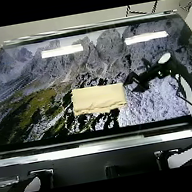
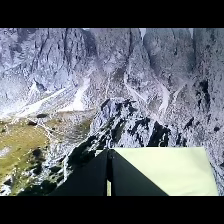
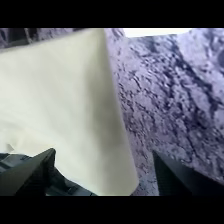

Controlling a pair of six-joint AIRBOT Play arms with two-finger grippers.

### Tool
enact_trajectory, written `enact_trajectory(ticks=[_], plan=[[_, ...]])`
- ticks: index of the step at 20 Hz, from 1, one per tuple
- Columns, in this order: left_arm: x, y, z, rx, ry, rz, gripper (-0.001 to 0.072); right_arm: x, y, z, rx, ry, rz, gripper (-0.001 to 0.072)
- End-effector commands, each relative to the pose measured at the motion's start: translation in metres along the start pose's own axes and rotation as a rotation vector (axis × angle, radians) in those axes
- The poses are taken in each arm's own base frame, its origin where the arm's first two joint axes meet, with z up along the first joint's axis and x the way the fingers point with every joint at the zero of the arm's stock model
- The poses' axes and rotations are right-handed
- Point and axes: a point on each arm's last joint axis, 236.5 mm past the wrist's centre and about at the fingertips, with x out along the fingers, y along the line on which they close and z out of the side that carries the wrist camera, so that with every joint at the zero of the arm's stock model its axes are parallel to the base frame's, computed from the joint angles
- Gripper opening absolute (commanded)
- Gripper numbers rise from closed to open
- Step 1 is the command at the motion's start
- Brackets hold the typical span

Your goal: Fold the clothes and pants, and hang the long-sleeved shirts on hangers.

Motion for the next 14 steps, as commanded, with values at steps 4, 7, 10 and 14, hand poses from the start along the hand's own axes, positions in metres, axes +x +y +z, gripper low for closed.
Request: enact_trajectory(ticks=[4, 7, 10, 14], plan=[[0.001, -0.006, -0.003, -0.02, 0.009, -0.019, 0.0027, 0.06, 0.01, -0.019, 0.034, 0.102, 0.16, 0.0438], [0.001, -0.006, -0.003, -0.02, 0.007, -0.019, 0.0027, 0.041, 0.043, -0.011, -0.091, 0.08, 0.269, 0.0032], [0.001, -0.005, 0.001, -0.02, -0.009, -0.018, 0.0027, -0.045, 0.075, 0.014, -0.246, -0.006, 0.321, 0.003], [0.001, -0.005, 0.008, -0.02, -0.039, -0.017, 0.0027, -0.196, 0.041, 0.06, -0.219, -0.311, 0.137, 0.003]])
